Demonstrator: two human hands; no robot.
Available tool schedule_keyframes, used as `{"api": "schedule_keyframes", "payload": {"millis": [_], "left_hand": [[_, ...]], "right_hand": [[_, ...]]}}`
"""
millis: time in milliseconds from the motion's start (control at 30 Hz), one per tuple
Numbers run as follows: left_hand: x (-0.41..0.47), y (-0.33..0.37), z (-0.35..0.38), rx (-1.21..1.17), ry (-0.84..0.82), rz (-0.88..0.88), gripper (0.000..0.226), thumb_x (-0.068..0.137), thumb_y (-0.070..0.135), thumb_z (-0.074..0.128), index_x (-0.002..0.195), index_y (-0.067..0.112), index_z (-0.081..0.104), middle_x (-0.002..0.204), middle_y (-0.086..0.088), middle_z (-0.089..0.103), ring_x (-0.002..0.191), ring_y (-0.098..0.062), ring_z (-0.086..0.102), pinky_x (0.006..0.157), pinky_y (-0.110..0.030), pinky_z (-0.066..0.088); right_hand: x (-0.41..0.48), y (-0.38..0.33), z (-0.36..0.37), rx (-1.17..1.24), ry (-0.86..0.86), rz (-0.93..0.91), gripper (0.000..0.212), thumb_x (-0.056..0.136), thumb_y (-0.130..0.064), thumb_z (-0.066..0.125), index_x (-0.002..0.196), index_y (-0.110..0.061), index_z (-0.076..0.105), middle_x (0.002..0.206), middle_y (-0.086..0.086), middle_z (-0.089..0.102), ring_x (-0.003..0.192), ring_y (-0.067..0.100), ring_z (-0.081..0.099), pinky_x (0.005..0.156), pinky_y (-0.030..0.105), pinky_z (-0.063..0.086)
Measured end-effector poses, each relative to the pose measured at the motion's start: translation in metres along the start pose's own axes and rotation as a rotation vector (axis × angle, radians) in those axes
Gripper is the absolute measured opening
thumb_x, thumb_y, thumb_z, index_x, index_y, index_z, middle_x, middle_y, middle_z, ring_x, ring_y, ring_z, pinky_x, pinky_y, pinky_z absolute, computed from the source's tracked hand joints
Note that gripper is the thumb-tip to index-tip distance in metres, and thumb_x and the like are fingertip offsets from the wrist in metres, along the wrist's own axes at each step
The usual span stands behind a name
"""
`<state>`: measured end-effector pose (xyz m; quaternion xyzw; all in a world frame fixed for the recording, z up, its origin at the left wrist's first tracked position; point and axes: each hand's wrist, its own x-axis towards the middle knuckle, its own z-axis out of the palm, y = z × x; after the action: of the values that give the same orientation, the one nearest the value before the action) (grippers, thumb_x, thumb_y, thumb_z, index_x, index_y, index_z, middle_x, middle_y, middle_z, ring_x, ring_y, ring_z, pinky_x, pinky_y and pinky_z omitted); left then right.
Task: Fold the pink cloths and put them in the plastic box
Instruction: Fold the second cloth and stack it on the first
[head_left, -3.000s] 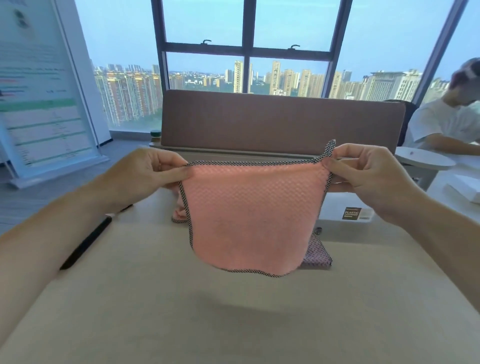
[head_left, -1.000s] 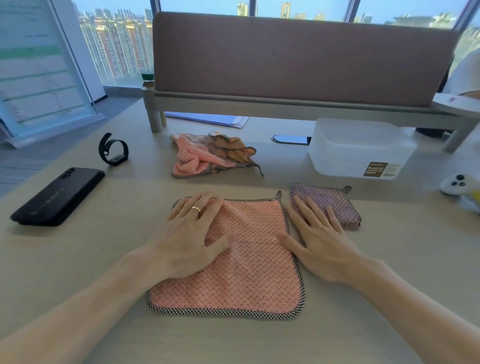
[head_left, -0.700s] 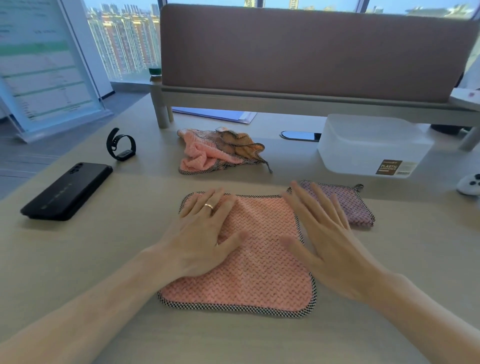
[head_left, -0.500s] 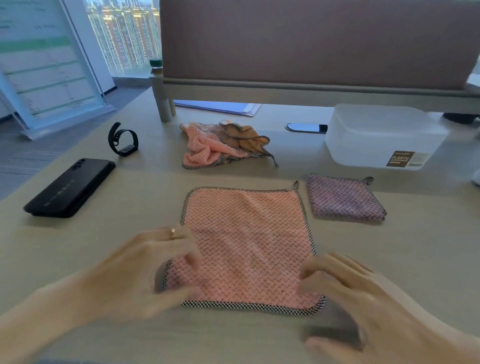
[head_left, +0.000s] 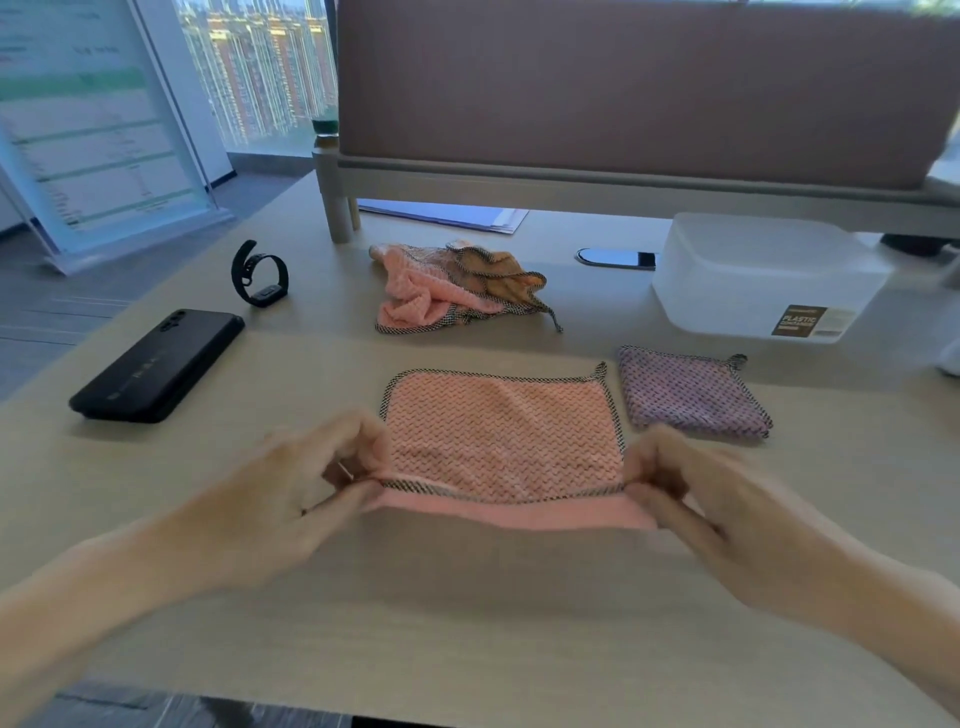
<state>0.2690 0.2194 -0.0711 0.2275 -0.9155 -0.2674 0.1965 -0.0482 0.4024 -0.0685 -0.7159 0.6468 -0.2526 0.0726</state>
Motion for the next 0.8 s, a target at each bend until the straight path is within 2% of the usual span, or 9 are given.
{"api": "schedule_keyframes", "payload": {"millis": [100,233,300,400,433,500,533,667,800], "left_hand": [[0.013,0.012,-0.020,-0.123,-0.023,-0.043,0.036,0.083,-0.002,0.077,0.097,0.027,0.061,0.088,0.003,0.071,0.076,-0.016,0.068,0.075,-0.021,0.056],[0.056,0.006,-0.033,-0.247,0.061,-0.138,0.017,0.087,0.000,0.075,0.092,0.015,0.068,0.083,-0.005,0.074,0.074,-0.017,0.068,0.075,-0.030,0.055],[0.081,-0.006,-0.028,-0.213,0.135,-0.206,0.006,0.090,0.013,0.074,0.092,0.018,0.071,0.082,-0.003,0.077,0.072,-0.012,0.067,0.076,-0.033,0.053],[0.106,-0.025,-0.009,-0.113,0.187,-0.298,0.005,0.093,0.020,0.072,0.089,0.018,0.074,0.079,0.001,0.076,0.065,0.003,0.064,0.068,-0.014,0.048],[0.111,-0.033,-0.003,-0.078,0.188,-0.321,0.007,0.093,0.022,0.072,0.087,0.022,0.075,0.080,0.005,0.075,0.066,0.004,0.064,0.067,-0.014,0.049],[0.117,-0.049,0.006,0.017,0.180,-0.355,0.007,0.089,0.030,0.076,0.082,0.032,0.075,0.078,0.011,0.074,0.069,0.000,0.066,0.070,-0.028,0.053],[0.117,-0.053,0.009,0.071,0.163,-0.369,0.007,0.086,0.034,0.078,0.081,0.035,0.074,0.077,0.014,0.073,0.072,-0.002,0.066,0.070,-0.029,0.052],[0.117,-0.054,0.016,0.219,0.175,-0.345,0.011,0.084,0.038,0.079,0.092,0.034,0.072,0.085,0.017,0.069,0.076,0.006,0.060,0.063,-0.012,0.038],[0.118,-0.050,0.016,0.231,0.211,-0.343,0.011,0.085,0.034,0.078,0.094,0.033,0.072,0.083,0.018,0.068,0.070,0.005,0.058,0.061,-0.014,0.038]], "right_hand": [[0.015,0.001,-0.018,0.176,0.025,0.116,0.023,0.095,-0.013,0.064,0.101,-0.034,0.056,0.086,-0.008,0.067,0.071,0.018,0.064,0.068,0.027,0.052],[0.053,0.012,-0.035,0.360,0.017,0.310,0.020,0.092,-0.004,0.069,0.091,-0.024,0.071,0.084,0.003,0.074,0.076,0.020,0.070,0.076,0.032,0.058],[0.077,0.024,-0.036,0.254,0.044,0.381,0.010,0.092,-0.012,0.072,0.088,-0.021,0.073,0.078,-0.001,0.075,0.075,0.016,0.072,0.077,0.029,0.057],[0.102,0.036,-0.025,-0.038,0.059,0.399,0.005,0.092,-0.021,0.072,0.089,-0.021,0.076,0.077,-0.010,0.074,0.075,0.002,0.068,0.070,0.013,0.049],[0.107,0.040,-0.019,-0.091,0.058,0.401,0.006,0.092,-0.022,0.071,0.091,-0.020,0.077,0.079,-0.010,0.074,0.077,0.003,0.068,0.071,0.014,0.050],[0.116,0.049,-0.007,-0.156,0.034,0.417,0.009,0.093,-0.026,0.070,0.097,-0.020,0.077,0.085,-0.008,0.075,0.082,0.011,0.069,0.081,0.028,0.056],[0.118,0.052,-0.001,-0.176,0.021,0.432,0.011,0.092,-0.028,0.071,0.100,-0.021,0.076,0.089,-0.007,0.075,0.085,0.013,0.070,0.084,0.033,0.057],[0.116,0.060,0.014,-0.243,0.027,0.429,0.024,0.090,-0.034,0.073,0.113,-0.027,0.069,0.092,-0.009,0.074,0.083,0.014,0.066,0.078,0.030,0.053],[0.116,0.058,0.015,-0.249,0.033,0.427,0.022,0.090,-0.034,0.073,0.111,-0.031,0.068,0.090,-0.015,0.072,0.082,0.013,0.067,0.077,0.032,0.055]]}}
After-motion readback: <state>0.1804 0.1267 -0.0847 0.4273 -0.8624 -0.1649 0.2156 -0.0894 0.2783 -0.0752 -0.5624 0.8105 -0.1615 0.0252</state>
